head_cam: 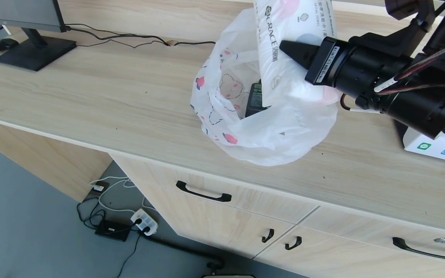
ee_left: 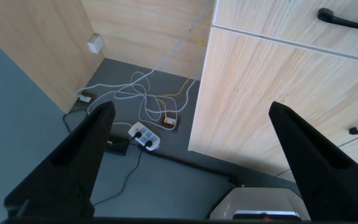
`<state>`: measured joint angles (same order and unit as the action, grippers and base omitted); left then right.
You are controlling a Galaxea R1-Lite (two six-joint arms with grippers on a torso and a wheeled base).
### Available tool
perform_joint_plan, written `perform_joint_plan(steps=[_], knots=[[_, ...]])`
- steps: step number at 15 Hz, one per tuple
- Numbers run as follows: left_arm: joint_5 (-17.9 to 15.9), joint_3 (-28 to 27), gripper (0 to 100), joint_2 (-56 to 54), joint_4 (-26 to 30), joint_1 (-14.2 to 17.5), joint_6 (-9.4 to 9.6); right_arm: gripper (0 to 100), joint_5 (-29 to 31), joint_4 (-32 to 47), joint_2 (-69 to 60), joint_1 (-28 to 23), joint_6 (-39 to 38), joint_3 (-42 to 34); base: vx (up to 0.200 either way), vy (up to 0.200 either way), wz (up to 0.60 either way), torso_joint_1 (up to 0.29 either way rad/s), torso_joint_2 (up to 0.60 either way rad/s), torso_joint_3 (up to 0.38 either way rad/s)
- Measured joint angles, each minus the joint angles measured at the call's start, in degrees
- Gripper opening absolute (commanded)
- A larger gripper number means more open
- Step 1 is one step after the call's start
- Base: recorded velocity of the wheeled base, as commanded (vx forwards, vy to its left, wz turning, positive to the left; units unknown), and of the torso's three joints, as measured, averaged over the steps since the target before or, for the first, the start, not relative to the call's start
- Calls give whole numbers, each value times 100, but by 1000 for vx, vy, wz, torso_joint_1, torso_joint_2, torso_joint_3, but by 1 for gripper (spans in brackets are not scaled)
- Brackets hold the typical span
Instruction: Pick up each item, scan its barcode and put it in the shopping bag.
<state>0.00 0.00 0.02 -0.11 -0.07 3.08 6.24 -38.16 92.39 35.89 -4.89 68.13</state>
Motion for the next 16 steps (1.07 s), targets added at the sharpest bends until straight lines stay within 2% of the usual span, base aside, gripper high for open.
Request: perform_joint_plan(steps=[4, 9, 16], knots=[[0, 0, 100, 0, 1, -4, -9, 0, 101, 145, 91, -15, -413, -52, 0, 0, 0, 0, 0, 0], [0, 0, 100, 0, 0, 0, -9, 0, 95, 184, 182, -116, -490, -391, 0, 0, 0, 0, 0, 0], [0, 0, 100, 0, 0, -4, -13, 0, 412, 244, 553, -76, -428, -55, 0, 0, 0, 0, 0, 0]])
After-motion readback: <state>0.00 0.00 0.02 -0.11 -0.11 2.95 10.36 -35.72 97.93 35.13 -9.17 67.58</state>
